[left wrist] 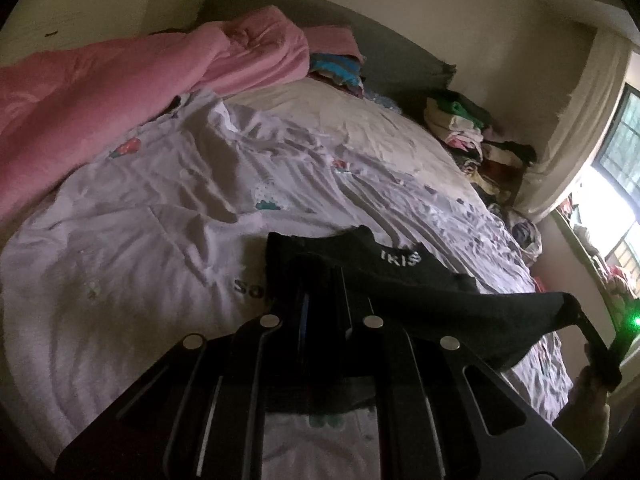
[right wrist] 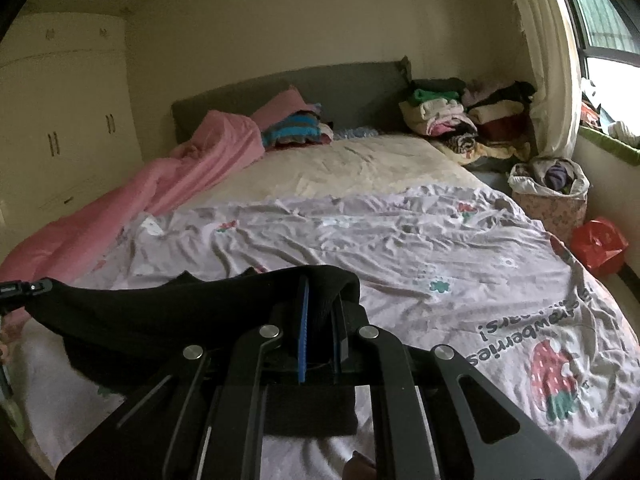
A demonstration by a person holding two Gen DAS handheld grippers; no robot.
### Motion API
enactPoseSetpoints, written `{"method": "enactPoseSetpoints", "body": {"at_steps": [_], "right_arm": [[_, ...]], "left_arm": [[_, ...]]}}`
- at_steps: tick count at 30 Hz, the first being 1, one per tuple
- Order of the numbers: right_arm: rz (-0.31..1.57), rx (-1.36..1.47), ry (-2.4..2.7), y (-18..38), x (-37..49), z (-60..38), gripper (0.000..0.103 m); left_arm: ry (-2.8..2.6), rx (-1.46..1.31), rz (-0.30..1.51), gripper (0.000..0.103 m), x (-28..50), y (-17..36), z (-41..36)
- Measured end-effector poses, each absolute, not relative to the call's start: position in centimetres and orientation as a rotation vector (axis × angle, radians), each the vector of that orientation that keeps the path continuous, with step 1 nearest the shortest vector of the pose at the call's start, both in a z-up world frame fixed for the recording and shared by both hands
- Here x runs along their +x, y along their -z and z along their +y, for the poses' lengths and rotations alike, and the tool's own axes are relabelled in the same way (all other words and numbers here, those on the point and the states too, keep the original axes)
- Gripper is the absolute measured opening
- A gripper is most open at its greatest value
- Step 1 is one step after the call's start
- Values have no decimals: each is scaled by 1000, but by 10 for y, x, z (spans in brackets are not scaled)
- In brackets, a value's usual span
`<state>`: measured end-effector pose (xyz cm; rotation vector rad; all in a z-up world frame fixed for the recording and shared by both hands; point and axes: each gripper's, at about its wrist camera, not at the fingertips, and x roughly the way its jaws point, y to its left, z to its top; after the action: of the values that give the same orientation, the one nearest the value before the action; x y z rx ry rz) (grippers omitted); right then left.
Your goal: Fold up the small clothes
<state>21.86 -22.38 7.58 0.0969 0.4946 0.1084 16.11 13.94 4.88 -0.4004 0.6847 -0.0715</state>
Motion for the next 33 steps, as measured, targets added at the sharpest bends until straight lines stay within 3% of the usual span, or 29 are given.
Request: {"method": "enactPoseSetpoints", "body": {"at_steps": [15,18,20,21,22,24,27,30,33], "right_arm": [[642,84,-53,-19,293,-214,9],[655,84,-39,-11,299,-213,15],[654,65,-20,-9,300,-211,19],[650,62,-17,-9,299,-211,30],[643,64,-15,-10,297,-210,38],[623,72,-12,-13,291,-211,43],[601,58,-25,-17,280,-207,43],[595,31,-53,-18,268,-199,43],[624,4,-94,-14,260,-190,37]], "left_arm": [[11,-351,742,5,214,0,137],[15,-353,743,6,216,6,136],[9,-337,736,14,214,7,134],[0,-323,726,28,211,7,133],[1,-319,718,36,208,6,133],[10,-320,701,37,203,3,132],[31,-308,671,45,192,-4,125],[64,-288,662,45,184,-7,112],[105,-243,677,45,179,-5,93]]}}
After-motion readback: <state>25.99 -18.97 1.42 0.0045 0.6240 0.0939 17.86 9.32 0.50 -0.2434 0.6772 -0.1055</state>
